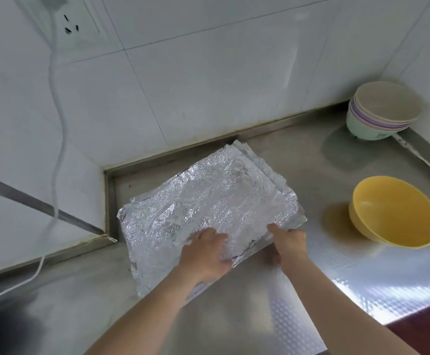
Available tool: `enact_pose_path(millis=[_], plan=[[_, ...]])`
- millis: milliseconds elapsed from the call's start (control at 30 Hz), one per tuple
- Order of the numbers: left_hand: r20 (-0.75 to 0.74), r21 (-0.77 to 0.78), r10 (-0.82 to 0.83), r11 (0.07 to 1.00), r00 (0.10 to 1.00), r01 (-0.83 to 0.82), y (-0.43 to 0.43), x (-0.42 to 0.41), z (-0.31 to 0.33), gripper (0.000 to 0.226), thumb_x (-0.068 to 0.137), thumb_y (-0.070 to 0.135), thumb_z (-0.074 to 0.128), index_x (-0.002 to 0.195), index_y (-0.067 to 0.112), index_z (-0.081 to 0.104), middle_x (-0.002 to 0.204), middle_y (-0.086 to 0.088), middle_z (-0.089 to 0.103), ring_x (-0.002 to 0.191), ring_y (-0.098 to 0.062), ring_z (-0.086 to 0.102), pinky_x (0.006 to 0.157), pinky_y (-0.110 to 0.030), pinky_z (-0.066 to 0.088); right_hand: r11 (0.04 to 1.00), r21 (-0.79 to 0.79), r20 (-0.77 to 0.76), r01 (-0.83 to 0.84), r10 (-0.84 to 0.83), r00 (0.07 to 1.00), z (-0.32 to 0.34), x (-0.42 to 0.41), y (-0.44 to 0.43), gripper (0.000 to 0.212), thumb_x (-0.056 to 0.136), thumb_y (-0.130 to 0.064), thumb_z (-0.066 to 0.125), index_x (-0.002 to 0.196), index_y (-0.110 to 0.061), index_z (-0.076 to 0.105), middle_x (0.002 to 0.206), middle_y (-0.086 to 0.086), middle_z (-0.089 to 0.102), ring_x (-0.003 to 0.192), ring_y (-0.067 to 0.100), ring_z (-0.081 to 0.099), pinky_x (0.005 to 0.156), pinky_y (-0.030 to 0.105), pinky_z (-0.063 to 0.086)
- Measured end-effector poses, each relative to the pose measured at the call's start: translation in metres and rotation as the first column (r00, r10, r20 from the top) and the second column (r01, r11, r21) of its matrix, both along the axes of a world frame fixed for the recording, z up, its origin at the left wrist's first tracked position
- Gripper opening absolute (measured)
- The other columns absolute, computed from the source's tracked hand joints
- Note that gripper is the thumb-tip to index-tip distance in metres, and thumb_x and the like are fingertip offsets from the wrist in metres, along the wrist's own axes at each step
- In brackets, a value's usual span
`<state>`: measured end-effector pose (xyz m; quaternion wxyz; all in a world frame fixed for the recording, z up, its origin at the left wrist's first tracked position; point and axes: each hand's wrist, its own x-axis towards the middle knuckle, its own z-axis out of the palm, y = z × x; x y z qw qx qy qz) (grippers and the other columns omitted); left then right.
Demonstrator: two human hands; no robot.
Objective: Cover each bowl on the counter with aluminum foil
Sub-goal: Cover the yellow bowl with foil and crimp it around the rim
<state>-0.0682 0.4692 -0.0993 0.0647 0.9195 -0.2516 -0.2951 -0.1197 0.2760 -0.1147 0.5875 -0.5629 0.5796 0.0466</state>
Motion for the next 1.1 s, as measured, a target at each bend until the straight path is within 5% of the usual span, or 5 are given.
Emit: enact_pose_path(millis=[367,533,733,900,1100], plan=[[0.185,0.016,0.261,0.963,0.947,-0.269,0.031,0.176,-0.006,0.073,0.088,0.048,0.054,0.147,0.016,0.025,0.153,-0.009,0.031,0.140,-0.030,0.027,0.111,-0.048,0.028,0.974,0.034,-0.010,0.223,-0.223,0.975,-0.004,0.010,0.021,0.062,0.056,-0.040,0.083,0.097,-0.012,0.046,0.072,0.004,0.045,0.059,0.023,0.048,0.056,0.034,0.041],[0.176,0.050,0.256,0.962,0.951,-0.268,0.033,0.188,-0.012,0.077,0.080,0.057,0.060,0.144,0.024,0.033,0.149,-0.007,0.037,0.138,-0.027,0.030,0.110,-0.052,0.019,0.978,-0.179,-0.094,0.109,-0.128,0.987,0.001,0.015,0.025,0.089,0.070,-0.035,0.082,0.141,-0.013,0.033,0.135,0.015,0.036,0.121,0.036,0.045,0.101,0.048,0.042],[0.049,0.040,0.347,0.936,0.937,-0.349,0.032,0.203,-0.014,0.069,0.070,0.061,0.070,0.128,0.028,0.052,0.131,-0.003,0.049,0.127,-0.027,0.040,0.102,-0.042,0.034,0.975,-0.209,-0.058,0.074,-0.088,0.994,0.003,0.013,0.026,0.089,0.077,-0.030,0.078,0.147,-0.022,0.024,0.144,0.014,0.027,0.115,0.034,0.048,0.098,0.048,0.044],[-0.083,-0.132,0.338,0.929,0.937,-0.347,0.019,0.211,-0.002,0.036,0.076,0.034,0.080,0.097,0.011,0.062,0.084,-0.001,0.057,0.075,-0.017,0.052,0.066,-0.028,0.039,0.954,-0.280,-0.031,0.103,-0.116,0.993,0.006,0.014,0.025,0.061,0.080,-0.025,0.072,0.130,-0.022,0.038,0.124,0.009,0.038,0.089,0.026,0.049,0.086,0.042,0.048],[0.201,-0.152,0.172,0.978,0.964,-0.143,-0.002,0.225,0.016,0.032,0.084,0.029,0.070,0.111,0.015,0.060,0.104,-0.003,0.064,0.089,-0.020,0.059,0.079,-0.035,0.050,0.937,-0.335,-0.030,0.095,-0.112,0.993,0.008,0.017,0.012,0.004,0.086,-0.014,0.063,0.088,-0.012,0.063,0.067,-0.001,0.059,0.061,0.012,0.051,0.065,0.030,0.041]])
